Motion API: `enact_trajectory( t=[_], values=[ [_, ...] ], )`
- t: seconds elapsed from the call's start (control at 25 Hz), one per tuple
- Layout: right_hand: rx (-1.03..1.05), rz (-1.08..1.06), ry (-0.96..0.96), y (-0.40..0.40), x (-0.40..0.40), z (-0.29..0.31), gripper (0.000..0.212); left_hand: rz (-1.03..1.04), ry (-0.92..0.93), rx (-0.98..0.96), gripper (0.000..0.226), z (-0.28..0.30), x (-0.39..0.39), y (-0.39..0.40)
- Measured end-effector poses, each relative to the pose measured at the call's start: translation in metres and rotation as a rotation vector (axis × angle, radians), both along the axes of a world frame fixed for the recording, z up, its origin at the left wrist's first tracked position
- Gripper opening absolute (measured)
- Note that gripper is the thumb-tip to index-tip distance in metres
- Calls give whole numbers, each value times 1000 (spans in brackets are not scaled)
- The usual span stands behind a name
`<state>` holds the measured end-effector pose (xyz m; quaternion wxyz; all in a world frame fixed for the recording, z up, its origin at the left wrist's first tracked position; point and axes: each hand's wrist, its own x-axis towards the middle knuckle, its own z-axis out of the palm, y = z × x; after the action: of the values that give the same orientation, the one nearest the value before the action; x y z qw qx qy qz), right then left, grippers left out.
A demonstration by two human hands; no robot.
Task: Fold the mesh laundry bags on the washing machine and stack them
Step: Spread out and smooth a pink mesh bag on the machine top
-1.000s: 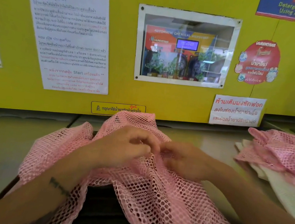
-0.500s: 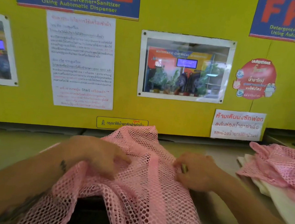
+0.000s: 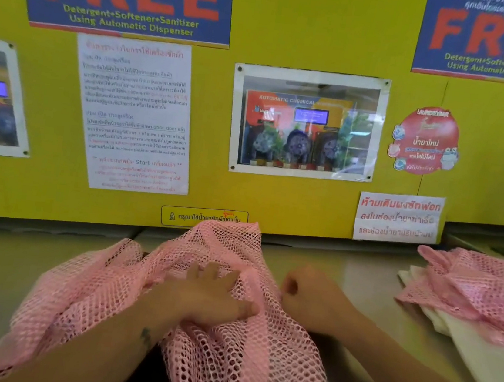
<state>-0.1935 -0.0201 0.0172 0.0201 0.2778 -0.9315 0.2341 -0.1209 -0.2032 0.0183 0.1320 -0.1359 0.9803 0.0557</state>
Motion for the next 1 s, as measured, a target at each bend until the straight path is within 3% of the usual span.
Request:
enact_trajectory(
  t=[0.08,0.16,0.24,0.32,0.4,0.44,0.52,0.6,0.68,0.8,0.92,1.0],
  values=[
    [-91,-100,36,2,-4,4,7,-39,-38,3,99,4,3,-4],
    [-163,-207,24,11,-13,11,12,-107,-25,-13,91,12,9,-4],
    [-44,-265,-6,19,-19,15,22,-159,89,73,81,17,14,-2],
    [119,-304,181,23,-21,14,31,-159,282,251,70,23,21,-3],
    [13,-141,449,15,-14,11,34,-148,433,253,56,33,31,-13],
    [-54,19,459,10,-9,9,38,-130,476,222,49,38,38,-20],
    [41,303,190,-1,1,4,53,-73,504,164,37,45,55,-39],
    [419,375,-5,-7,2,1,68,-20,495,109,29,44,74,-59],
    [581,353,-11,-4,-4,13,68,31,482,46,31,36,93,-76],
    [511,340,99,-14,3,37,78,57,529,-6,38,17,107,-102],
    [425,511,162,-58,41,33,80,48,600,21,38,9,110,-121],
    [428,627,133,-91,66,21,72,31,541,119,42,10,112,-132]
  ],
)
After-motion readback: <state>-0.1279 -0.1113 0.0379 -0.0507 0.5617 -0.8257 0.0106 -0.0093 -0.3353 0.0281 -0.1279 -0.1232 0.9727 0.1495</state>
